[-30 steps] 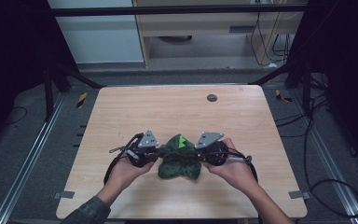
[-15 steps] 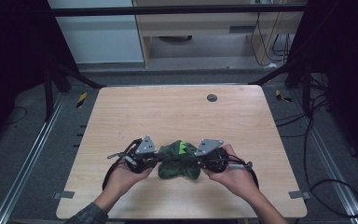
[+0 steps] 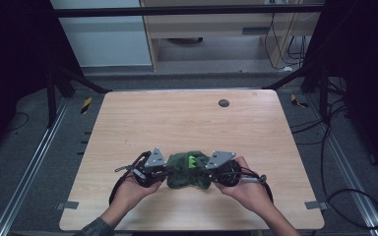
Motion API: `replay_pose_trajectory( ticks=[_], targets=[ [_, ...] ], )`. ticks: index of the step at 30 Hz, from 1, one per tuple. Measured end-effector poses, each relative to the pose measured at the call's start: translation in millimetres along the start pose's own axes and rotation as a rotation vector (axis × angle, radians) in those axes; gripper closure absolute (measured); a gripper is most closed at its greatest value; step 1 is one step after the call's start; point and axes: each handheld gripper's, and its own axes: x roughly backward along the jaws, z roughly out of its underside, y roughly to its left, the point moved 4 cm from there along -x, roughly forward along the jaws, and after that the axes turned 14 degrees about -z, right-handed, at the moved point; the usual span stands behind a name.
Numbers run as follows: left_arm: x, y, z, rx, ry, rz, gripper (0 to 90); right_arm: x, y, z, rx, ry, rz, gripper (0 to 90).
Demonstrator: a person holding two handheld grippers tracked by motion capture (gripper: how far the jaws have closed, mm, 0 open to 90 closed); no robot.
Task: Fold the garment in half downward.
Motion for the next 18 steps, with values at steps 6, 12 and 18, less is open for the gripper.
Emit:
replay_pose_trajectory(
  ticks=[6, 12, 18],
  targets=[
    [-1.4, -3.2, 7.5, 0.011, 0.004, 0.000, 86.0, -1.9, 4.2, 4.4, -0.003, 0.001, 0.001, 79.8],
    [-2.5, -7.5, 9.8, 0.005, 0.005, 0.001, 85.8, -2.6, 9.2, 6.7, -0.001, -0.005, 0.003, 79.3],
    [0.6, -8.7, 7.8, -0.006, -0.007, -0.012, 85.8, -3.2, 11.3, 7.4, 0.002, -0.004, 0.002, 78.9]
  ],
)
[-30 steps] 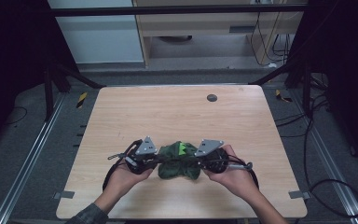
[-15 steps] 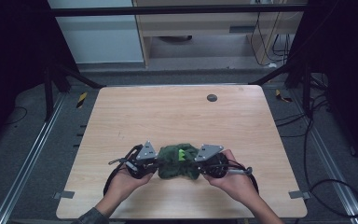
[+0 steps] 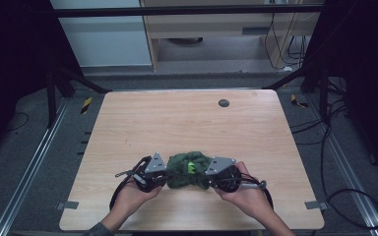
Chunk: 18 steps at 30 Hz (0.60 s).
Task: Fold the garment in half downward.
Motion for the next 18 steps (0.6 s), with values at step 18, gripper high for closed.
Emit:
replay_pose_trajectory(
  ticks=[18],
  targets=[
    [-1.0, -6.7, 16.1, -0.014, 0.007, -0.010, 85.1, -5.9, 13.9, 9.6, 0.009, 0.008, 0.003, 77.2]
  ],
)
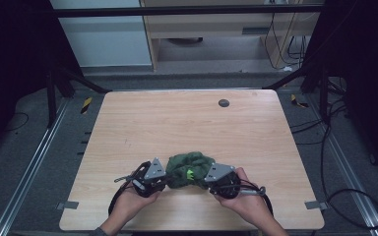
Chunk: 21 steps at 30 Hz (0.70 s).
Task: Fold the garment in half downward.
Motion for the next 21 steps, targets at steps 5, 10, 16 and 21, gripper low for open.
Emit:
replay_pose_trajectory(
  ticks=[5, 10, 16, 21],
  targets=[
    [-1.5, -2.9, 4.7, -0.001, 0.003, 0.007, 84.9, -1.6, 3.7, 2.1, 0.009, 0.004, 0.001, 77.6],
    [-3.2, -3.8, 6.6, 0.004, 0.004, 0.008, 85.3, -4.0, 3.7, 3.9, 0.010, 0.008, -0.002, 77.7],
    [-2.8, -3.3, 7.8, 0.008, 0.003, 0.004, 87.4, -2.6, 3.1, 4.6, 0.004, 0.009, -0.004, 76.9],
    [-2.1, -5.1, 12.1, 0.002, 0.006, 0.002, 89.1, -2.6, 3.7, 6.1, 0.001, 0.009, -0.004, 75.5]
  ],
)
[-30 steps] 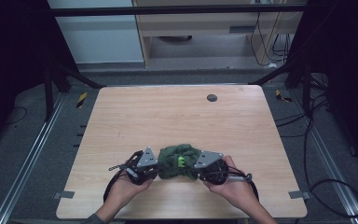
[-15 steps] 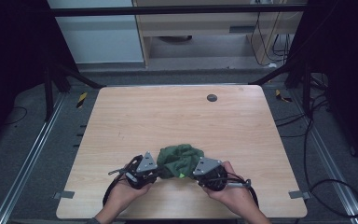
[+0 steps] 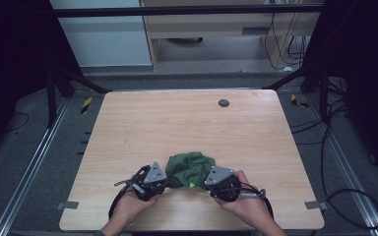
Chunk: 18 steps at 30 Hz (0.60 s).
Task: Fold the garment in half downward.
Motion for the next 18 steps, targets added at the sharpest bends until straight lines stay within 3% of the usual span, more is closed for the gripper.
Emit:
replay_pose_trajectory(
  ticks=[8, 12, 18],
  targets=[
    [2.7, 3.0, 8.2, 0.016, 0.002, -0.020, 87.6, 1.8, 0.1, 0.6, -0.004, -0.002, 0.001, 74.1],
    [7.9, 3.0, 13.3, 0.017, -0.014, -0.047, 78.4, 3.2, 0.4, 1.7, -0.006, -0.002, 0.003, 71.3],
    [10.1, 8.1, 19.6, 0.058, -0.023, -0.081, 64.6, 4.3, -0.4, 4.7, -0.021, 0.003, 0.012, 65.7]
  ],
)
